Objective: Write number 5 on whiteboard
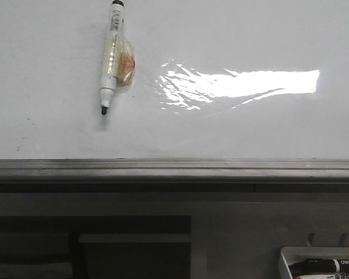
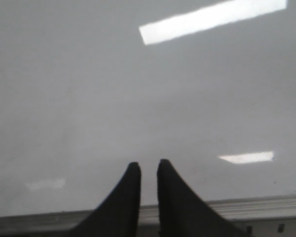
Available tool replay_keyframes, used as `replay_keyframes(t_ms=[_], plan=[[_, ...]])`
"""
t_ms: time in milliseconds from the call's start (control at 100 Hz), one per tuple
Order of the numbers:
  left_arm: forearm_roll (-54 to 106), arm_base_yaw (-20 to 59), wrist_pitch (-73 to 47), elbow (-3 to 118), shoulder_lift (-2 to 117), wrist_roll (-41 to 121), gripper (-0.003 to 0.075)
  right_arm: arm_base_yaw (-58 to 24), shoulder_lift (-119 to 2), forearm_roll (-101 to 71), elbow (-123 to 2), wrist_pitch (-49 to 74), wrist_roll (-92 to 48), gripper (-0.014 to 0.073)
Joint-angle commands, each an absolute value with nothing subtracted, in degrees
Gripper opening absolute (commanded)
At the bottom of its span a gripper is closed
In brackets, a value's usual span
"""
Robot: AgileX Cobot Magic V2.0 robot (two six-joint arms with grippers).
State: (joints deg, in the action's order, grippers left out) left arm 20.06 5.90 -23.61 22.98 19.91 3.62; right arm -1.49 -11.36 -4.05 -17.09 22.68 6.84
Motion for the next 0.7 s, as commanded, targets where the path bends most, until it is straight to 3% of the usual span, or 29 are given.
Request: replay_keyframes(t_ms=[0,70,150,420,690], plan=[[18.9,6.3,-23.8,27.9,26.5,4.1,0.0294,-1.3,-15.4,-3.4,-21.6,21.8,4.0,0.0233],[19.4,8.0,-24.5,29.9,30.6,5.5,0.0379,-2.1,-17.3,-3.6,-23.4,22.2,4.0,0.0334],[20.4,11.0,-24.8,31.6,34.4,7.2,0.0396,-4.0,-17.9,-3.8,-24.7,22.1,4.0,0.0386],[21.7,24.8,-23.7,35.8,43.2,8.1,0.0386,-10.8,-18.8,-3.8,-25.7,22.1,4.0,0.0388],[24.6,33.9,-20.4,41.9,54.2,8.1,0.0386,-13.8,-22.5,-4.1,-25.8,19.7,4.0,0.0388]])
